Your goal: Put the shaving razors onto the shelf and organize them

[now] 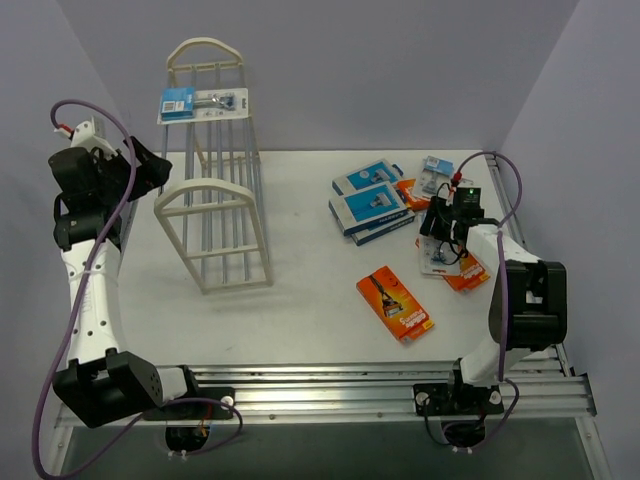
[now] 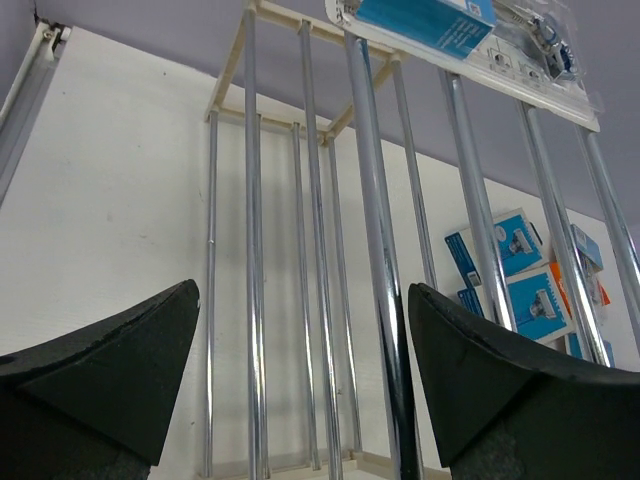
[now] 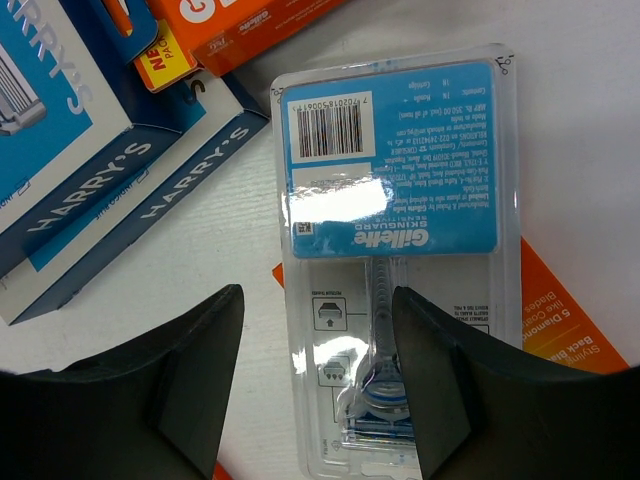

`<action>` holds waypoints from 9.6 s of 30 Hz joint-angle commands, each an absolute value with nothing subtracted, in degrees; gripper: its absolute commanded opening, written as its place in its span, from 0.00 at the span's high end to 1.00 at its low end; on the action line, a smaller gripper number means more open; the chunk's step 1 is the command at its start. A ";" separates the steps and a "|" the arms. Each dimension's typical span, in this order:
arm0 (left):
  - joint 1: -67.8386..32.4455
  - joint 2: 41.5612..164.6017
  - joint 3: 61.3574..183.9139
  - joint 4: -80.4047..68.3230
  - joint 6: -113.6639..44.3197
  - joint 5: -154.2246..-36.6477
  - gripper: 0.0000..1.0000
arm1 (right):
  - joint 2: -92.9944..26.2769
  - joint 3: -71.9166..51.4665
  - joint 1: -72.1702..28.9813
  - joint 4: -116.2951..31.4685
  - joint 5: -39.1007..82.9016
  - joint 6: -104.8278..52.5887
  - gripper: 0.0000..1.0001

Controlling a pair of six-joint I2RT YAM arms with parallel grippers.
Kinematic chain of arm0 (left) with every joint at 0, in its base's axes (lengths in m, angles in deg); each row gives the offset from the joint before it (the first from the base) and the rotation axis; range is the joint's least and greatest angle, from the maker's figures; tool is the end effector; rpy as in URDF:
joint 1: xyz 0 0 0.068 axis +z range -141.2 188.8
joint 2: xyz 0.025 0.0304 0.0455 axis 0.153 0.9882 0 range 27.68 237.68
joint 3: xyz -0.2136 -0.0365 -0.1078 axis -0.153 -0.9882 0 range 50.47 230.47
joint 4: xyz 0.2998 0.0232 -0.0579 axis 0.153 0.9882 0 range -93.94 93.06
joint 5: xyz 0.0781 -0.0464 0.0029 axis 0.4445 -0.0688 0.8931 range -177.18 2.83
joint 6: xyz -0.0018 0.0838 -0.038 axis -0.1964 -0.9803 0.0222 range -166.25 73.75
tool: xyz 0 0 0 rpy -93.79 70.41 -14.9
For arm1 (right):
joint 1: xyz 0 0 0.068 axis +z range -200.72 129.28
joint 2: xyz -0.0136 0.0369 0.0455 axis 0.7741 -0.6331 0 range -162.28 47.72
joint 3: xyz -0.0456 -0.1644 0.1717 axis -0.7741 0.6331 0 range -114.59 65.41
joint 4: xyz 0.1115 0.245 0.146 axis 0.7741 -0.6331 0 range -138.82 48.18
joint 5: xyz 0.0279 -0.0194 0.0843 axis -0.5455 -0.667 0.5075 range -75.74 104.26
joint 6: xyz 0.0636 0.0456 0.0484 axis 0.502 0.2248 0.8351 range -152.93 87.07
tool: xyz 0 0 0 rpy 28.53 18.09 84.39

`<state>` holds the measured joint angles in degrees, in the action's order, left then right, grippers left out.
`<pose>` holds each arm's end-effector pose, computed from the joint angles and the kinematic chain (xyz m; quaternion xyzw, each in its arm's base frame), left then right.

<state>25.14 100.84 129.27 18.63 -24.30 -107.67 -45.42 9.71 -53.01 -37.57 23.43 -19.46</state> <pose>0.3753 0.0799 0.3800 -0.1593 0.7817 -0.1715 0.5781 0.4315 -0.0041 0.1300 0.0826 0.8737 0.1162 0.4650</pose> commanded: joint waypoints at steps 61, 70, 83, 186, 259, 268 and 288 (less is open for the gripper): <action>25.50 87.07 139.32 38.34 -19.27 -103.70 0.06 | -43.16 11.27 -51.78 -36.54 27.97 -19.31 0.43; 25.50 96.74 145.82 33.95 -21.46 -107.21 0.00 | -42.89 11.44 -51.78 -35.93 29.29 -19.31 0.43; 22.34 105.45 148.46 34.38 -27.44 -111.00 0.20 | -43.69 11.27 -51.86 -34.96 30.43 -19.40 0.43; 12.94 89.02 138.53 32.36 -36.23 -82.70 0.04 | -45.88 9.69 -52.13 -41.20 17.16 -21.42 0.48; 3.80 110.20 172.37 43.00 -22.08 -130.76 0.04 | -29.45 -26.61 4.82 -44.28 17.51 -44.62 1.00; 1.07 109.33 169.83 40.63 -20.50 -134.98 0.02 | -30.59 -27.84 5.88 -44.28 16.28 -45.50 1.00; -2.18 110.20 167.89 40.88 -22.08 -135.25 0.35 | -28.22 -25.03 6.50 -39.45 12.85 -45.50 1.00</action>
